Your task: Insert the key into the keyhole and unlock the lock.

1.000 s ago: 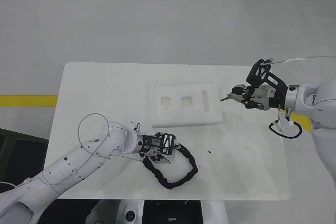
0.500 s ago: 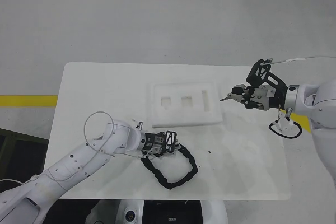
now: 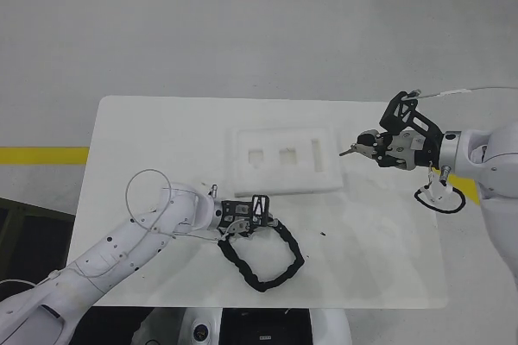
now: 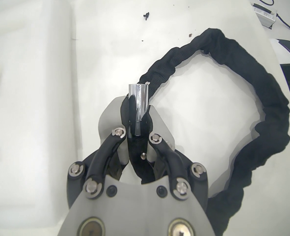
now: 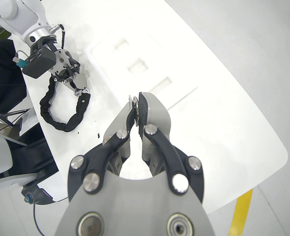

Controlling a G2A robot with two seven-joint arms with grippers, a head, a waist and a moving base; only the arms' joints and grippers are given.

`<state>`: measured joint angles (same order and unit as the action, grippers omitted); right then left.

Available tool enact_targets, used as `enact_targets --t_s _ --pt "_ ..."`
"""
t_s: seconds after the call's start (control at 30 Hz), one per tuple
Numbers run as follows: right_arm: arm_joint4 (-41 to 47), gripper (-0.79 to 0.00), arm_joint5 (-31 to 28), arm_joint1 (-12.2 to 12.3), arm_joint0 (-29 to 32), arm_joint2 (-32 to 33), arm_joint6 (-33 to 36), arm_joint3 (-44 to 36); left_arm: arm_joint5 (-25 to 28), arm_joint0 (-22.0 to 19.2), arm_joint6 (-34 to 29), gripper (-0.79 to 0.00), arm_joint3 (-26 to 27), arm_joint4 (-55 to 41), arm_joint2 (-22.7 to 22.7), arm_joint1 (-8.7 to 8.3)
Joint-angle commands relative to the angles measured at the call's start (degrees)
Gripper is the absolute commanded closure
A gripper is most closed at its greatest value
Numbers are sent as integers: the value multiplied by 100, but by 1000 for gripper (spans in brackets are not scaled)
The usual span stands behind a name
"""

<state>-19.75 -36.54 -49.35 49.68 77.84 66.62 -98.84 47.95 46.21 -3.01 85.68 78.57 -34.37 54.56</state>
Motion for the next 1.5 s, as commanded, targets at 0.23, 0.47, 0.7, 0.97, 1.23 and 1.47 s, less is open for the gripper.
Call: enact_targets --t_s 0.23,0.47,0.7,0.97,1.23,1.47 --pt "0 0 0 0 0 0 0 0 156 352 777 0 -204 -487 -494 -108" --pt "-148 0 194 -20 237 -356 -252 -312 172 786 2212 0 -257 -309 -1016 -259" --pt "536 0 354 -55 153 -765 -144 -520 -221 1024 3847 0 -402 700 -1330 -356" --pt "772 0 619 -109 56 -1219 -184 -691 -590 910 5548 0 -708 1675 -1275 -341" --pt "539 0 922 -198 20 -1602 -730 -843 -664 630 6169 0 -1123 1922 -959 -176" --pt "555 0 1018 -255 -10 -1845 -902 -981 -821 485 6114 0 -1336 1834 -827 -40"
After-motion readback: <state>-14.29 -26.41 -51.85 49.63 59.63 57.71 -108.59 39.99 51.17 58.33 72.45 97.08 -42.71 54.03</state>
